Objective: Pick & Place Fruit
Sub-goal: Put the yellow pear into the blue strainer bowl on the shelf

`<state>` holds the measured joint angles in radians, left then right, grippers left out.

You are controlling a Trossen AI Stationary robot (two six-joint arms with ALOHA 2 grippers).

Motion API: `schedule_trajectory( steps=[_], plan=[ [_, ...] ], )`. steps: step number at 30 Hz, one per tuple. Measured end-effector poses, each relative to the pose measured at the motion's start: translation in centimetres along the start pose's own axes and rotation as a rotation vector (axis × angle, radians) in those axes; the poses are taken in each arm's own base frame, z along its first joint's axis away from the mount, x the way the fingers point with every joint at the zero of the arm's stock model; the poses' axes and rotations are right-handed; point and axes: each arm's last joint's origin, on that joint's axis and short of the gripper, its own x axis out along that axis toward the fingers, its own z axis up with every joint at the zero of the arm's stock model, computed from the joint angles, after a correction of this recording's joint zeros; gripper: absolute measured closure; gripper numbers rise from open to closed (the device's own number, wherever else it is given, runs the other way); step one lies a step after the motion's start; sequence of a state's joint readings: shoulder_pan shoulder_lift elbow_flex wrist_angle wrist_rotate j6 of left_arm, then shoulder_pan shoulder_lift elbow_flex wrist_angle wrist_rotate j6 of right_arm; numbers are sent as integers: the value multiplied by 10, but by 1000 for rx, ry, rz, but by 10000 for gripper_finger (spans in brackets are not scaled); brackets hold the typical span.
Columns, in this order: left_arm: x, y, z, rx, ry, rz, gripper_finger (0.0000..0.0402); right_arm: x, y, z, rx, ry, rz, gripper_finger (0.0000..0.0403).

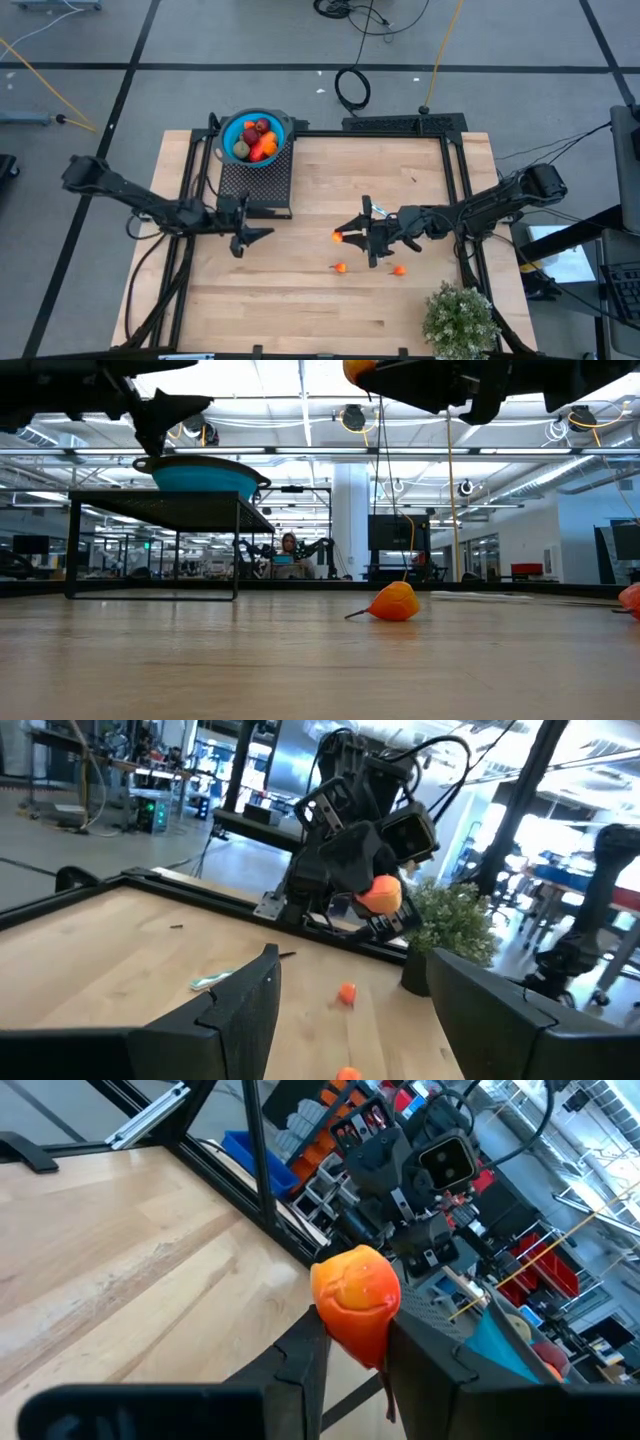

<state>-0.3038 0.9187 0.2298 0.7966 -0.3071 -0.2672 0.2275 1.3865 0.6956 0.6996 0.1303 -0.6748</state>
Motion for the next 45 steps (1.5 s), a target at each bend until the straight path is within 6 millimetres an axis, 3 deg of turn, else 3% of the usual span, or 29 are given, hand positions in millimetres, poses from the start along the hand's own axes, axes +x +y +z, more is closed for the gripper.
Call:
schedule_trajectory(
  steps=[21,32,45],
  plan=[
    [105,-40,7,134,182,-70,151,-1,6,6,-56,-27,11,319],
    [134,-44,6,-7,157,44,151,-3,10,13,-157,-16,-40,319],
    [154,-48,3,-34,147,70,151,-6,17,19,-226,80,-136,319]
  ],
)
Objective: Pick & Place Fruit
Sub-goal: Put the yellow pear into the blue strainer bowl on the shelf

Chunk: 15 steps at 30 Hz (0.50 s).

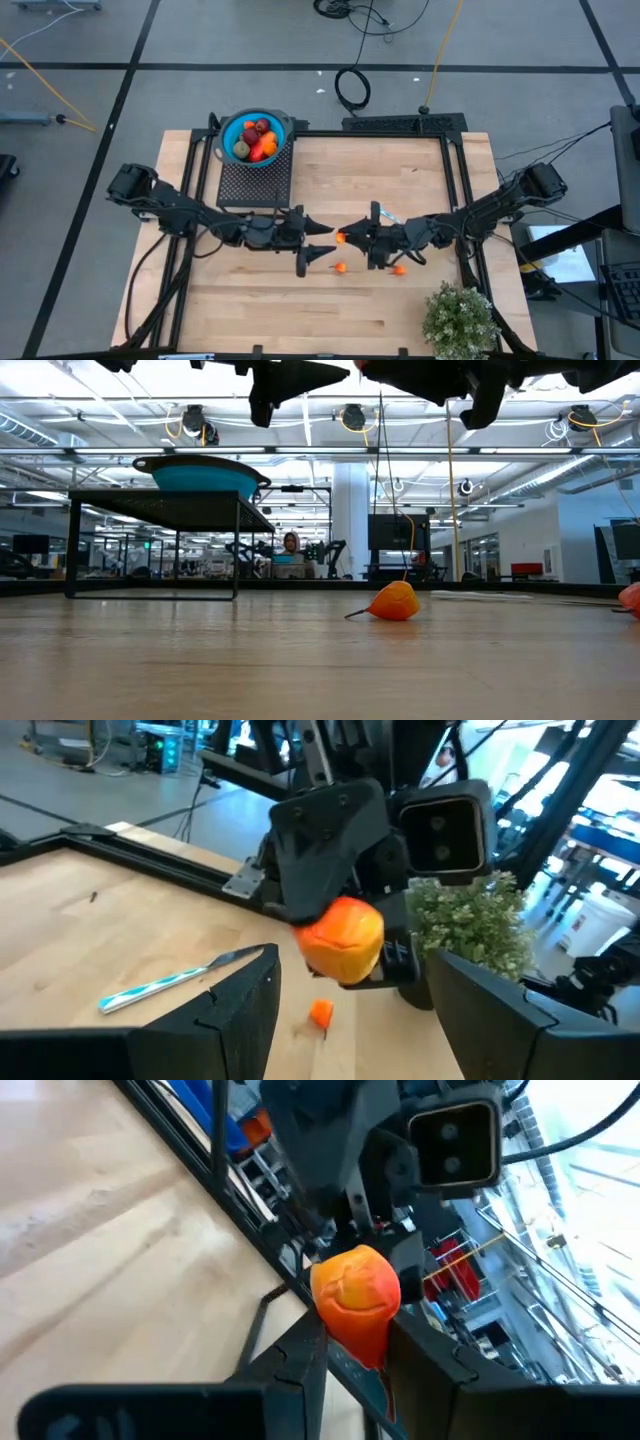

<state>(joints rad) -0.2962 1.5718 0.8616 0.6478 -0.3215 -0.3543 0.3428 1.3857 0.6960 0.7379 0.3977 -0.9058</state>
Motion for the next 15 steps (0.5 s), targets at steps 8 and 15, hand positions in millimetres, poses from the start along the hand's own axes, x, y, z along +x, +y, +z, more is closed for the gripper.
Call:
schedule_trajectory(
  steps=[8,15],
  plan=[
    [0,3,1,-31,-30,70,151,0,-1,1,8,-9,-14,319],
    [1,7,3,-52,-38,87,151,0,-2,1,12,5,-31,319]
  ],
)
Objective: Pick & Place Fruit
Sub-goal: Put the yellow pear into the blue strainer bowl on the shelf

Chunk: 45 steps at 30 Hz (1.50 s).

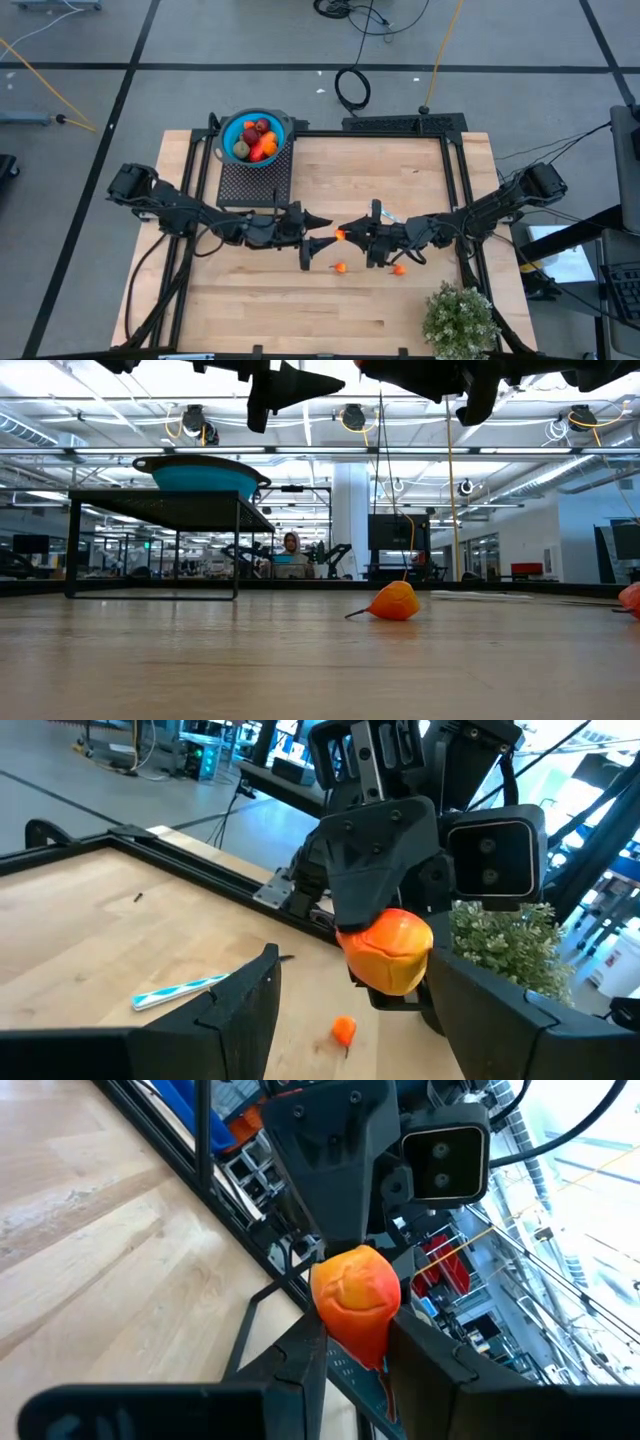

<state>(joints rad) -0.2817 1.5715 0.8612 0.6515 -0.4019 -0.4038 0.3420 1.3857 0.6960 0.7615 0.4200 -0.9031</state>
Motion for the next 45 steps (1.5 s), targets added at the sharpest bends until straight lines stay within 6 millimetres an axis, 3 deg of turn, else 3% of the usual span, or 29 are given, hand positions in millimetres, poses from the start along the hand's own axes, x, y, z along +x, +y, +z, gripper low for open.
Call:
schedule_trajectory(
  steps=[23,37,45],
  plan=[
    [1,1,4,-41,-38,-5,151,3,-5,-5,32,12,-23,319],
    [30,-8,11,38,42,3,151,4,-5,-7,41,10,-4,319],
    [29,-7,9,-6,90,64,151,4,-6,-7,30,6,-10,319]
  ],
)
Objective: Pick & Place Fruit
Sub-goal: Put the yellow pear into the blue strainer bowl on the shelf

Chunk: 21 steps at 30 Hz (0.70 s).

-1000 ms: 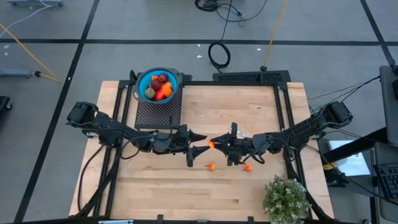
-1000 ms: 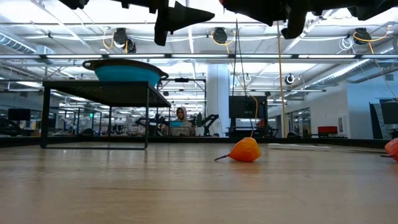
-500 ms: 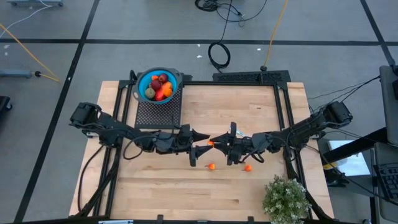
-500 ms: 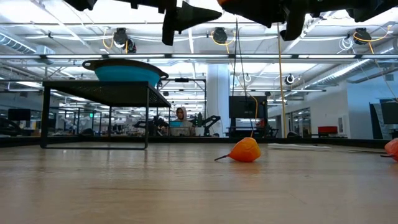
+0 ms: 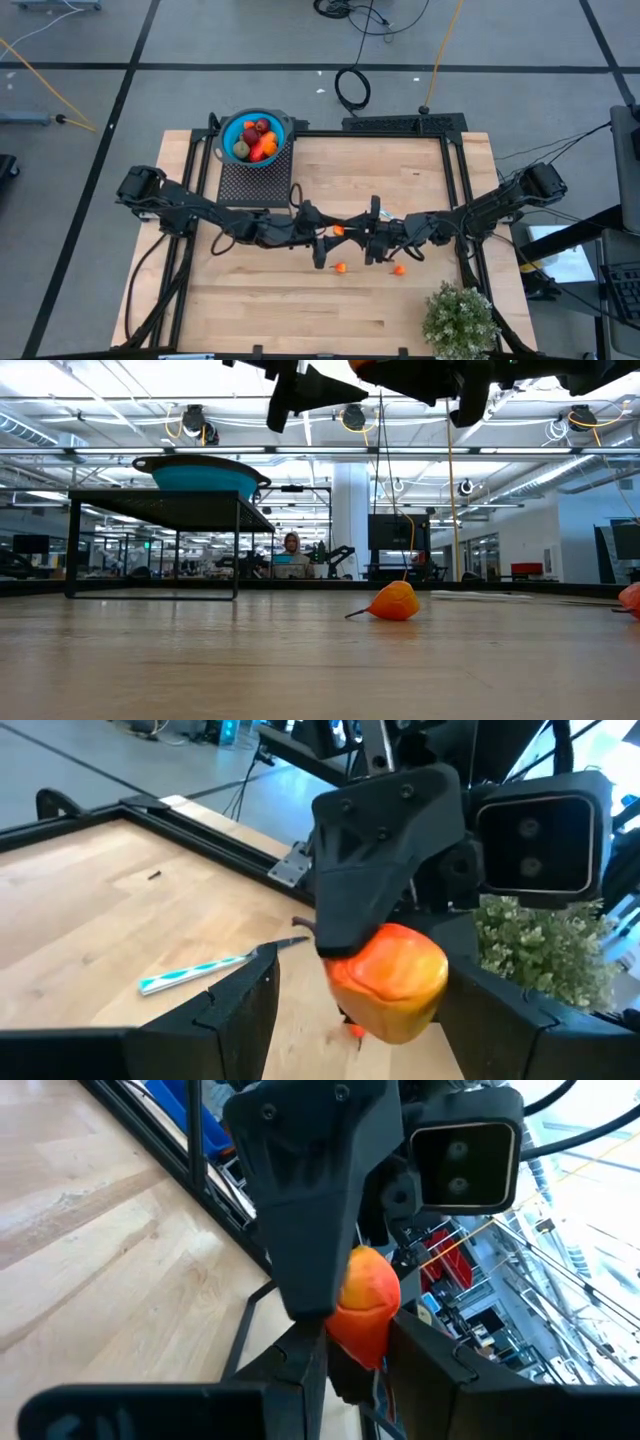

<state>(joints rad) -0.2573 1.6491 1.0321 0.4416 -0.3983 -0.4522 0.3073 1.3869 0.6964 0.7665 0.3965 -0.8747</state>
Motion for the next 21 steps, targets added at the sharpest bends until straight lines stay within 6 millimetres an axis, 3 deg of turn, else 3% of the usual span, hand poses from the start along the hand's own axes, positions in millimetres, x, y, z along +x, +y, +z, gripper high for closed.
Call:
schedule_trajectory(
  steps=[13,21],
  plan=[
    [0,-2,3,9,-22,-24,158,0,0,0,6,-2,1,319],
    [0,-1,3,42,-18,-31,264,0,0,0,6,0,1,319]
  ],
)
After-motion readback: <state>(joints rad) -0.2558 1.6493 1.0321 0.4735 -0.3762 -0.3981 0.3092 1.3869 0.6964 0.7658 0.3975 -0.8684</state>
